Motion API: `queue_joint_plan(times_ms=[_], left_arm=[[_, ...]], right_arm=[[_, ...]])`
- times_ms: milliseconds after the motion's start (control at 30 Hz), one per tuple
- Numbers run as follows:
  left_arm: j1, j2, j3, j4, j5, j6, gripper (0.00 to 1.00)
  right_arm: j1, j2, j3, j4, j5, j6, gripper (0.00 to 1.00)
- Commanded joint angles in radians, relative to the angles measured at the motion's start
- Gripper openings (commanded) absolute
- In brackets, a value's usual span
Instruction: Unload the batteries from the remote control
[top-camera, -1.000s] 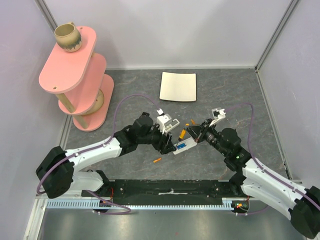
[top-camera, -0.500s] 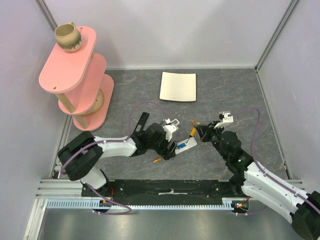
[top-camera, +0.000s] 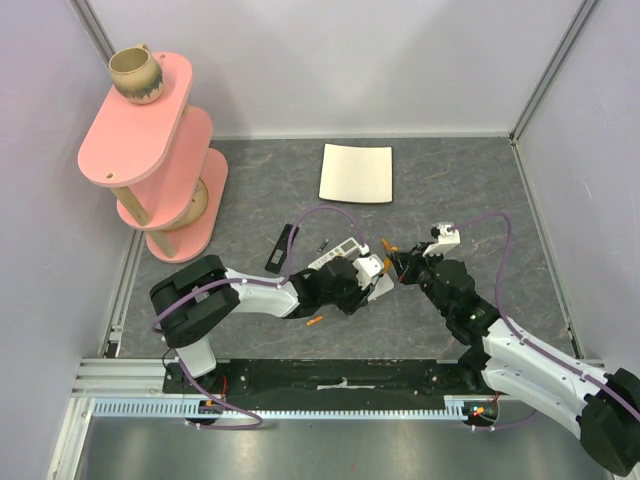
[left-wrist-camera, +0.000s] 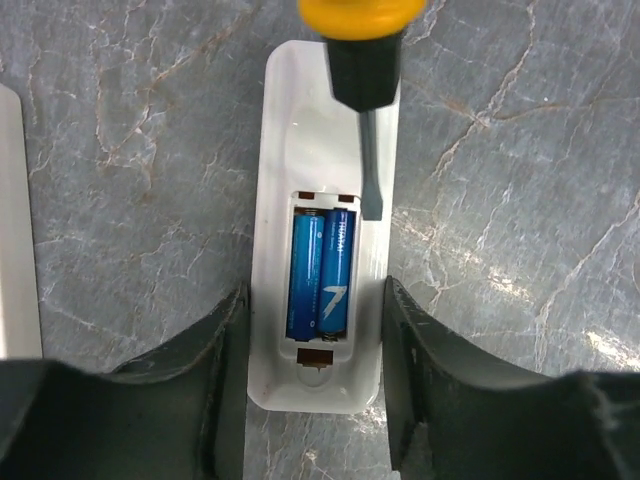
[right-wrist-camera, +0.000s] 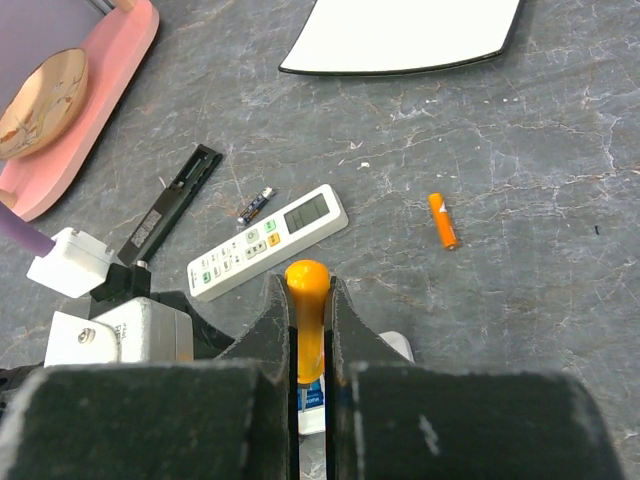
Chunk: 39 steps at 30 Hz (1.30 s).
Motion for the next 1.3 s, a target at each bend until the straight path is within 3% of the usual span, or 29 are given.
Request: queue_joint_plan(times_ms=[0, 167, 367, 667, 1267], left_arm=[[-0.017, 0.047, -0.018, -0.070, -0.047, -0.011, 0.35], [-0.031, 0.008, -0.050, -0.086, -0.053, -0.070, 0.17], [-0.055, -0.001, -0.041, -0.161, -0.108, -0.165, 0.08], [-0.063, 0.005, -0.054, -0.146, -0.101, -0.190, 0.07], [-0.063, 0.013, -0.056, -0.142, -0.099, -0.187, 0.07]], right_arm=[[0.001, 0.015, -0.006, 0.060, 0.017, -0.029, 0.00], [0.001, 0.061, -0.012, 0.112, -0.007, -0.045, 0.00], [0.008, 0.158, 0.014, 0.172, -0.021, -0.059, 0.00], [0.075, 0.195, 0.031, 0.192, 0.083, -0.105, 0.00], [0.216, 0.241, 0.123, 0.045, 0.341, -0.192, 0.00]])
